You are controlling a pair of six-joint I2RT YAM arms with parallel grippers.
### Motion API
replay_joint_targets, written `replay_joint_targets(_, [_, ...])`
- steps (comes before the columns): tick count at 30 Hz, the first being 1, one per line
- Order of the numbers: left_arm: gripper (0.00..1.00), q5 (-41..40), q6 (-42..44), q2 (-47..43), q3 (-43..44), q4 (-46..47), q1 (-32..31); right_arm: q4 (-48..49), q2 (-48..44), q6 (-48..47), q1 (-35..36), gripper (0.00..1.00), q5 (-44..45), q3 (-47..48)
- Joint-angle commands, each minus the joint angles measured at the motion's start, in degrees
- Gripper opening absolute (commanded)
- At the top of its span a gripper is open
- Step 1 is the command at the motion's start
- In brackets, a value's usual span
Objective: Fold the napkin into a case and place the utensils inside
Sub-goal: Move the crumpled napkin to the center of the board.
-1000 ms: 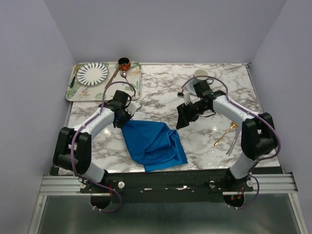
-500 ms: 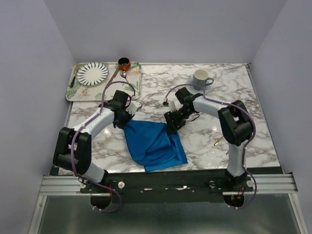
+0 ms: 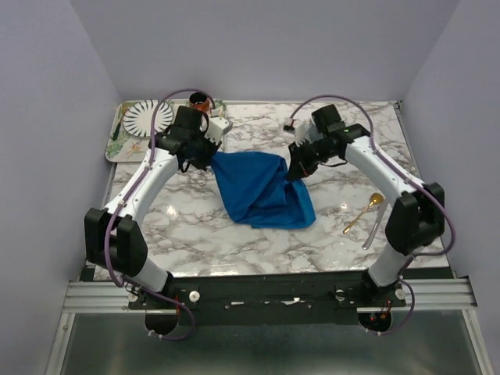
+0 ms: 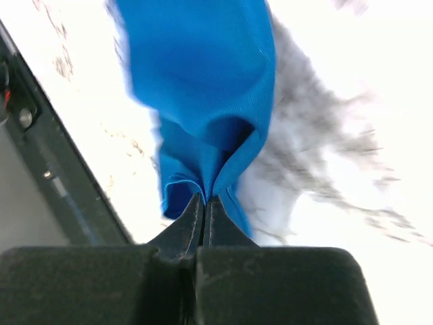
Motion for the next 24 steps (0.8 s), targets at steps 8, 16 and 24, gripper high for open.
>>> replay_joint_targets(8, [0.0, 9.86, 6.37, -11.96, -3.17, -7.0, 0.78, -11.02, -25.27, -18.31, 14.84, 0.36, 5.05, -15.74])
replay_joint_targets(16, [0.0, 3.1, 15.26, -18.67, -22.0, -3.22, 0.78, -8.4, -29.07, -14.29, 14.8, 0.87, 9.26, -21.39])
replay_joint_targets(24, [0.0, 2.65, 14.03, -14.45, -23.24, -1.9, 0.78, -10.67, -27.22, -19.1, 14.53, 0.76, 9.19, -23.31])
